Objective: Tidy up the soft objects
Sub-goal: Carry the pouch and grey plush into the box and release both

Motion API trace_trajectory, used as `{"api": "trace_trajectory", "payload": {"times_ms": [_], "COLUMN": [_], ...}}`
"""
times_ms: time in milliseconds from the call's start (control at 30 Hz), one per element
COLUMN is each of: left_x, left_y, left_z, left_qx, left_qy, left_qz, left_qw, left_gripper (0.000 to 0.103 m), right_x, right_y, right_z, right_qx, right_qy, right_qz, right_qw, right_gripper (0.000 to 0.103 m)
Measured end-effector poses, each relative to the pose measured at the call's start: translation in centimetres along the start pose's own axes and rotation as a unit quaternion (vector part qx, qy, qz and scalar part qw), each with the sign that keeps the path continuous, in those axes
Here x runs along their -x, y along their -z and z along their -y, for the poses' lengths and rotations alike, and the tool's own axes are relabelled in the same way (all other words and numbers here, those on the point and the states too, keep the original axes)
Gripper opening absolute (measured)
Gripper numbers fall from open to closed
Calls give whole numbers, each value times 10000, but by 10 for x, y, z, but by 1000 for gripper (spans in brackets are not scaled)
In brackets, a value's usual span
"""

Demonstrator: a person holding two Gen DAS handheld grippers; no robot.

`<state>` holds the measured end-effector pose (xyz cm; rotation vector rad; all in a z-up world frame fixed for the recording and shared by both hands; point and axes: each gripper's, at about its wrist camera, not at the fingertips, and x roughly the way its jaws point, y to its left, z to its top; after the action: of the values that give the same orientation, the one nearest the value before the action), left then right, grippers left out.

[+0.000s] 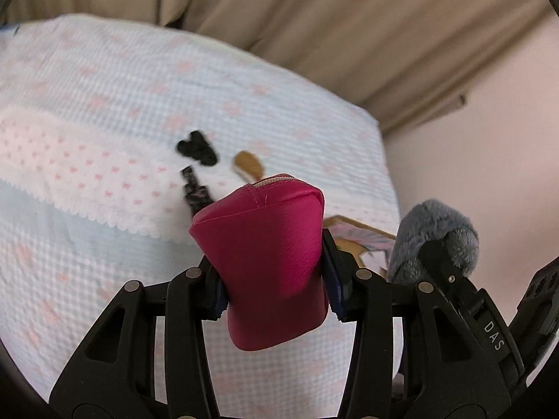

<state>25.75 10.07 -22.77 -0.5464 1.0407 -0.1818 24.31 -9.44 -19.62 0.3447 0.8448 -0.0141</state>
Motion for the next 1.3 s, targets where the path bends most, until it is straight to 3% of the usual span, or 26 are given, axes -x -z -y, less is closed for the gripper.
{"api": "trace_trajectory", "payload": {"times_ms": [267,533,900,1133,1300], "left_x": [24,-7,-119,-196,-250], "left_y": [25,59,87,89,85], "left_z": [87,181,254,264,261], "left_qx": [-578,-666,-400,-389,-387], "left_qy": [195,234,-169,-577,-763], "left_qz": [180,204,-251,-673,-1057], "left_qw": [9980,9973,9987,9953,9907], "left_gripper": [40,40,40,40,40], "right_x": [78,110,61,1,-42], "right_y": [-16,-36,-60,-61,-54], "right_z": [51,144,261,311,319], "right_qx": [-90,164,398,495,846], "right_qy": [163,171,199,198,175], "right_qz": [374,260,-342,-840,-1177], "right_qw": [9991,9994,9984,9950,9893], "right_gripper": [48,48,48,48,48]}}
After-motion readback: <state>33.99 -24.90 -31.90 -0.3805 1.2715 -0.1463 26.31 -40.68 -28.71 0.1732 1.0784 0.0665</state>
